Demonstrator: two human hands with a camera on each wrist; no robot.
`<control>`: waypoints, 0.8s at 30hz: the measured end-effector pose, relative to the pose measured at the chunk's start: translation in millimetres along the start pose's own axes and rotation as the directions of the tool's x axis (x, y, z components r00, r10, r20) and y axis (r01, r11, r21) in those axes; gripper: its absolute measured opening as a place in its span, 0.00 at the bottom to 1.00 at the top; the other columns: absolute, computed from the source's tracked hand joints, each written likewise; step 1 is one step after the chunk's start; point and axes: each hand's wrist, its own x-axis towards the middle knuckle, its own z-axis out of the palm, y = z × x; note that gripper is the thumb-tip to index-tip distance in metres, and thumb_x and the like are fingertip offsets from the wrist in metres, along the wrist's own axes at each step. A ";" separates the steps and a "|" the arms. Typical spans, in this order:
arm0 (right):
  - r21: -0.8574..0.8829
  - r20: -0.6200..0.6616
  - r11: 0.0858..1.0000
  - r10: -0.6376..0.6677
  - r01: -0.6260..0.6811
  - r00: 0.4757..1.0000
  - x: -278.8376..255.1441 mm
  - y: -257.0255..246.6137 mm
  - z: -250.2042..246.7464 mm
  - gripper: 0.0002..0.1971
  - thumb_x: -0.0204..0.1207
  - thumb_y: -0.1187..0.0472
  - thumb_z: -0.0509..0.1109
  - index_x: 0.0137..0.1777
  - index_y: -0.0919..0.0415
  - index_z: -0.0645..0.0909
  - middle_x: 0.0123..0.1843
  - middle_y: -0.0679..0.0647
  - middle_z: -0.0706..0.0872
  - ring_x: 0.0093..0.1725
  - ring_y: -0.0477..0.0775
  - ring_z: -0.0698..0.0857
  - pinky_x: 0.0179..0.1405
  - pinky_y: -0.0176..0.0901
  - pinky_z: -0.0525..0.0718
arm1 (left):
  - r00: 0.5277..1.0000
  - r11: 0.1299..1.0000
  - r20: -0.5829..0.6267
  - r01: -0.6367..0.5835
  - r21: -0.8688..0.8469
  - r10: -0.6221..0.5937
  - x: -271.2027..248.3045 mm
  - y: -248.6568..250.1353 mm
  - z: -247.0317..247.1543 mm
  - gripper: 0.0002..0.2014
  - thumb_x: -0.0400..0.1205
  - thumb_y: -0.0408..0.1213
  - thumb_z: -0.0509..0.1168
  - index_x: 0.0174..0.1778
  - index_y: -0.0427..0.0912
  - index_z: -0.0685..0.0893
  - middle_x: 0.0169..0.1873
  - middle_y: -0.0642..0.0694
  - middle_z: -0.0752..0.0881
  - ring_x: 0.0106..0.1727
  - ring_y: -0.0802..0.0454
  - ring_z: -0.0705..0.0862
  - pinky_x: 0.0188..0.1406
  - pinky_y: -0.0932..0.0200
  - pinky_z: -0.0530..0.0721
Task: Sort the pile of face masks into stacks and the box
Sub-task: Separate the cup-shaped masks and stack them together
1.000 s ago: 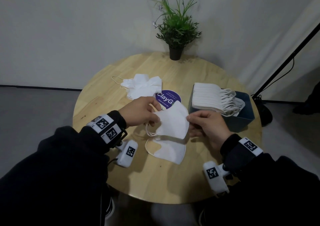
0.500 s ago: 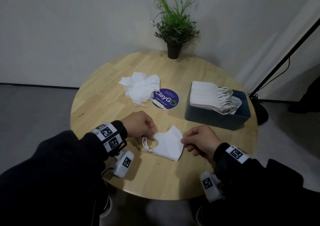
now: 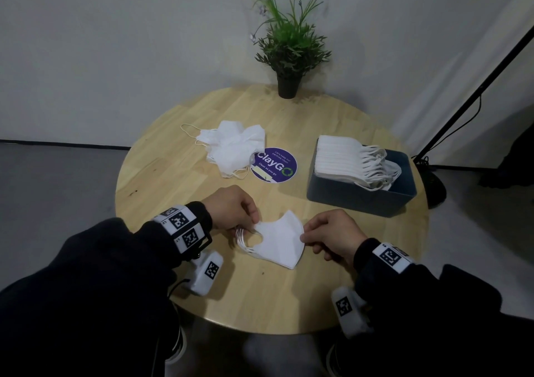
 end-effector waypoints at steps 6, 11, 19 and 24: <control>0.008 0.003 1.000 0.005 -0.005 1.000 0.7 0.3 0.0 0.06 0.70 0.73 0.81 0.44 0.66 0.87 0.30 0.57 0.90 0.27 0.53 0.80 0.21 0.39 0.71 | 1.000 1.000 0.019 0.007 0.012 -0.007 0.8 -0.4 1.1 0.09 0.73 0.31 0.81 0.34 0.50 0.92 0.33 0.51 0.91 0.32 0.57 0.86 0.28 0.66 0.82; 0.063 -0.004 0.998 0.016 -0.016 1.000 2.4 -0.8 -2.6 0.07 0.72 0.72 0.81 0.48 0.70 0.87 0.32 0.59 0.89 0.26 0.52 0.79 0.22 0.40 0.72 | 1.000 1.000 0.024 0.007 -0.024 -0.006 0.8 -0.2 -1.1 0.09 0.73 0.30 0.80 0.34 0.49 0.92 0.29 0.52 0.90 0.29 0.58 0.85 0.27 0.66 0.82; 0.089 -0.006 0.996 0.014 -0.013 1.000 3.4 -3.1 -6.2 0.07 0.73 0.71 0.80 0.49 0.68 0.87 0.35 0.62 0.90 0.26 0.51 0.77 0.22 0.38 0.71 | 0.998 0.997 0.052 0.029 -0.076 -0.025 -0.1 0.0 -4.3 0.08 0.75 0.26 0.78 0.37 0.45 0.93 0.31 0.46 0.90 0.29 0.54 0.85 0.26 0.66 0.83; 0.064 -0.005 0.998 0.020 -0.019 1.000 5.0 -0.4 -4.4 0.07 0.71 0.72 0.81 0.47 0.67 0.87 0.33 0.61 0.90 0.26 0.51 0.77 0.22 0.39 0.70 | 0.998 0.997 0.053 0.029 -0.069 -0.026 0.8 0.9 -3.7 0.10 0.75 0.26 0.78 0.35 0.46 0.93 0.27 0.50 0.89 0.25 0.58 0.84 0.27 0.64 0.84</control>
